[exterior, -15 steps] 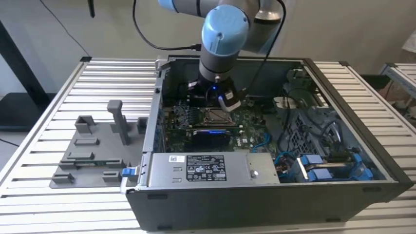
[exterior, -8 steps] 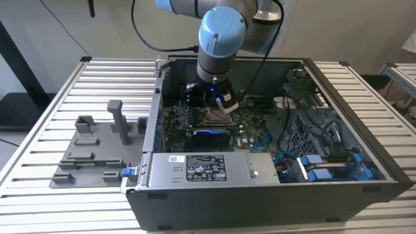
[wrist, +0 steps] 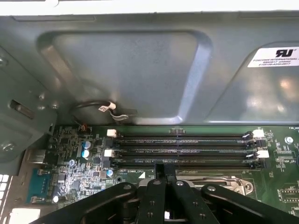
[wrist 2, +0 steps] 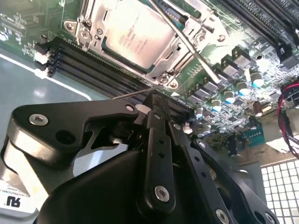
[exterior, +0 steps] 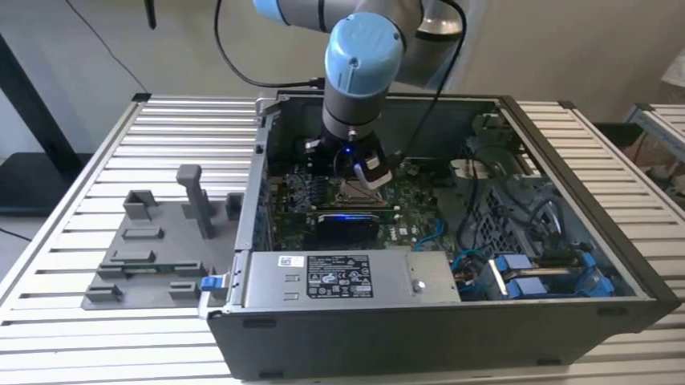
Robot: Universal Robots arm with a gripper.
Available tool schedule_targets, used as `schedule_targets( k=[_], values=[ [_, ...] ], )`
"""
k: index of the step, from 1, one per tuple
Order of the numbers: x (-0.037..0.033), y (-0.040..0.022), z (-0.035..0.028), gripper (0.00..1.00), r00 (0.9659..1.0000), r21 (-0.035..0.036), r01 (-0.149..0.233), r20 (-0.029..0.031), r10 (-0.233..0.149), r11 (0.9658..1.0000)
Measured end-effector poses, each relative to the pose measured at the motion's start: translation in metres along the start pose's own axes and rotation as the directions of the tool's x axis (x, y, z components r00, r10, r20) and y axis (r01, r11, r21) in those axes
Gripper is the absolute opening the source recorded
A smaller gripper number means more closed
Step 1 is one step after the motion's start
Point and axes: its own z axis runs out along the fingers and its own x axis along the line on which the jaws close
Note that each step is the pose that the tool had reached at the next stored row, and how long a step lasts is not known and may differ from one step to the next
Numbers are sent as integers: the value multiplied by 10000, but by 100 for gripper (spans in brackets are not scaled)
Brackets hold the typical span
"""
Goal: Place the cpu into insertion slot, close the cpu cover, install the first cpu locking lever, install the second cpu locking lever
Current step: 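Install the first cpu locking lever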
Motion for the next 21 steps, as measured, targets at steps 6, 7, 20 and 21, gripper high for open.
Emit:
schedule_targets(
  k=[6,7,20,21],
  values=[
    [0,-12,23,11,10000,33,-7,2,7,10000],
    [0,-13,24,11,10000,33,-7,2,7,10000],
    [2,-21,58,11,10000,29,-7,4,7,10000],
    [1,-22,61,11,10000,29,-7,4,7,10000]
  ],
)
